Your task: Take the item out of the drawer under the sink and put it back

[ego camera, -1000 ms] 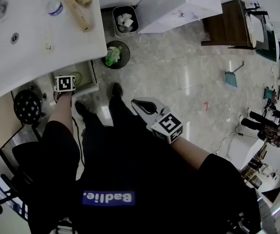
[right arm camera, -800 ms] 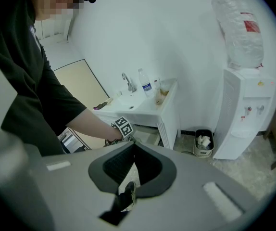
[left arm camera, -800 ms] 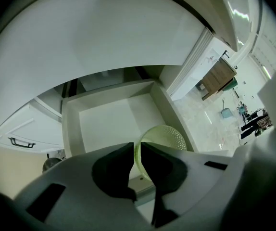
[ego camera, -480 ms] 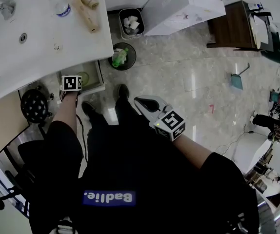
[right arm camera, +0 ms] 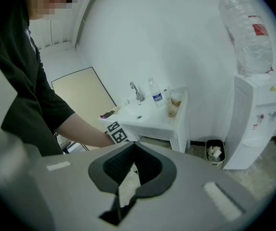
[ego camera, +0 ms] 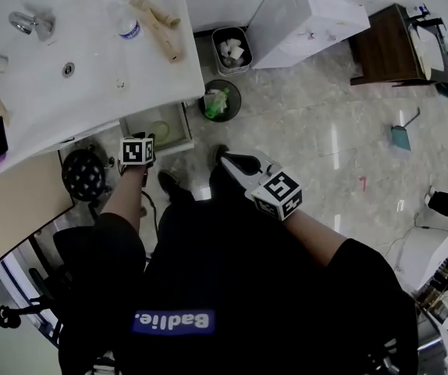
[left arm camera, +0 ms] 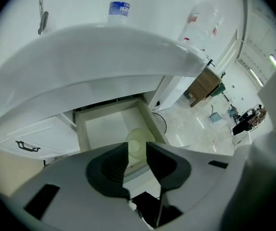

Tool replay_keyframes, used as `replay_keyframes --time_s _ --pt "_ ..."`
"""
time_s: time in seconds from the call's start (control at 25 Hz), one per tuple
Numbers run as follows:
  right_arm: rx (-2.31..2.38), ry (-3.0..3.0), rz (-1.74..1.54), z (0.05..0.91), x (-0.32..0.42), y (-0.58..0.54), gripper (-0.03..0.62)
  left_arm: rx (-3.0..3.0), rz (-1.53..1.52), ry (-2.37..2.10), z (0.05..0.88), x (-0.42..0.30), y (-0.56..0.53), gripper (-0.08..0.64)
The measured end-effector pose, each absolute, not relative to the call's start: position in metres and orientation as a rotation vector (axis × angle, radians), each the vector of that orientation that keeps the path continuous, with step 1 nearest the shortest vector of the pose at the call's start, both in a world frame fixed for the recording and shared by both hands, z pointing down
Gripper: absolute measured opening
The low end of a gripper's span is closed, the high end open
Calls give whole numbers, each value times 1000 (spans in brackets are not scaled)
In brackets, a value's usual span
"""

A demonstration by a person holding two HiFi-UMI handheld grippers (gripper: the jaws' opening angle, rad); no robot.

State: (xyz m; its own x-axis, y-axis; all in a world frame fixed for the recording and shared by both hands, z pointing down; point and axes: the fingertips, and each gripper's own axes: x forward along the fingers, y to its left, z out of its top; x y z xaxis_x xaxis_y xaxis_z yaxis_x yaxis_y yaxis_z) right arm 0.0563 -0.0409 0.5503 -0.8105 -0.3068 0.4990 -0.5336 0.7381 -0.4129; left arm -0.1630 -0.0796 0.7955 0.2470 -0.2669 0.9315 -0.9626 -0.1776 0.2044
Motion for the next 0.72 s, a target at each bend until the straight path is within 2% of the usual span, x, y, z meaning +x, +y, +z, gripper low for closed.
replay_keyframes --time_s 0.2,0.48,0.72 --pt "636 -2580 751 539 40 -39 2 1776 1007 -1168 753 -159 -67 98" --pt "607 -2613 723 527 17 -36 2 1877 675 -1273 676 -144 -61 98" --pt "570 -2628 665 519 -5 -34 2 2191 636 -1250 591 -113 -53 98"
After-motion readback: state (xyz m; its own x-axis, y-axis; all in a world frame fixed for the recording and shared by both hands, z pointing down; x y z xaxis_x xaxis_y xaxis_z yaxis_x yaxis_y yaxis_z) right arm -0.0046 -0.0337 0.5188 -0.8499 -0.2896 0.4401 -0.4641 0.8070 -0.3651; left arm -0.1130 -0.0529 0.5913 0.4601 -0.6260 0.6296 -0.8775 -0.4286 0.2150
